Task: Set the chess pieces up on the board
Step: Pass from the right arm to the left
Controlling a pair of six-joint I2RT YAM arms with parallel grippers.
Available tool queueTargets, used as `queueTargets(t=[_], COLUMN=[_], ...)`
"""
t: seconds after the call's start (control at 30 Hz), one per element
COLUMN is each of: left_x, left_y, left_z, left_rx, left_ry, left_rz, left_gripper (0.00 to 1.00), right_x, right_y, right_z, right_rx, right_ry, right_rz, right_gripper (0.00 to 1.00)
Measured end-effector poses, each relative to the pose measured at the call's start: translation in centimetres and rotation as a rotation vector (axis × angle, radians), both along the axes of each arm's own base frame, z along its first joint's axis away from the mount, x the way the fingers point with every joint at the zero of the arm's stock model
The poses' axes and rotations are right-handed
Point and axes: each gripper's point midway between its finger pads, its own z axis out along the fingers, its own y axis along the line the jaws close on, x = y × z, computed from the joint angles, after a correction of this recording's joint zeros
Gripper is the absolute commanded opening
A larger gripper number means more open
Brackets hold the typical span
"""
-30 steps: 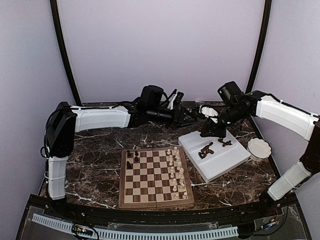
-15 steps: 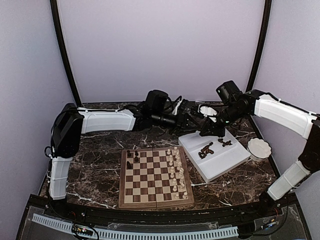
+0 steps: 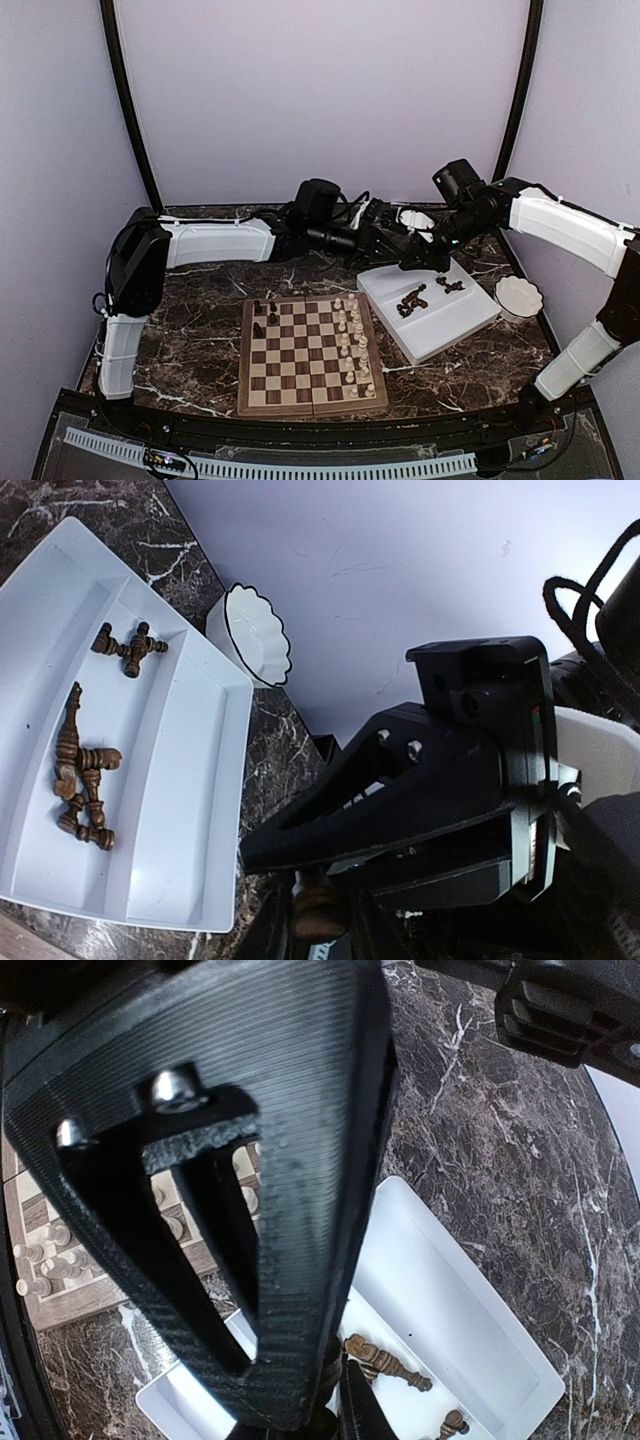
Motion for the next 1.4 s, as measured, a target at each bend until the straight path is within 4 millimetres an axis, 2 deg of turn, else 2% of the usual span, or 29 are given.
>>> queueTargets(t=[0.3,0.47,0.67,1.0,1.07,1.23,1.4], left_x=[0.6,0.6,0.9,1.0,1.3,3.7,5.3], left_y=[0.3,0.6,0.9,0.8,0.7,1.7,2.4], left_z=[-0.3,-1.1,-0.7,0.1,0.5,2.5,4.0], left_rx=[0.002,-0.006,-0.044,-0.099,-0.117,-0.196,-0.254], left_ry=[-0.010,-0.021,-0.028,-0.014,-0.024,-0.081,-0.119], left_rz=[0.016,0.026,0.041,0.046,0.056,0.107,0.155], left_gripper=[0.04,0.03,0.01,0.00,0.00,0.00,0.01], right_x=[0.4,0.4,1.1,1.8,2.1,2.6,1.6], right_y=[-0.5,-0.6,-0.7,-1.0,-1.9,-6.7,-7.4], right_z=[-0.5,-1.1,-0.5,0.3,0.4,0.1,1.5], right_rx=[-0.017,0.015,0.094,0.157,0.165,0.166,0.254], right_ry=[-0.028,-0.032,-0.031,-0.017,-0.006,0.061,0.106], right_rz=[-0.013,0.004,0.015,-0.011,-0.031,-0.150,-0.148], right_gripper=[0.13,0.17,0.22,0.43,0.46,0.49,0.49])
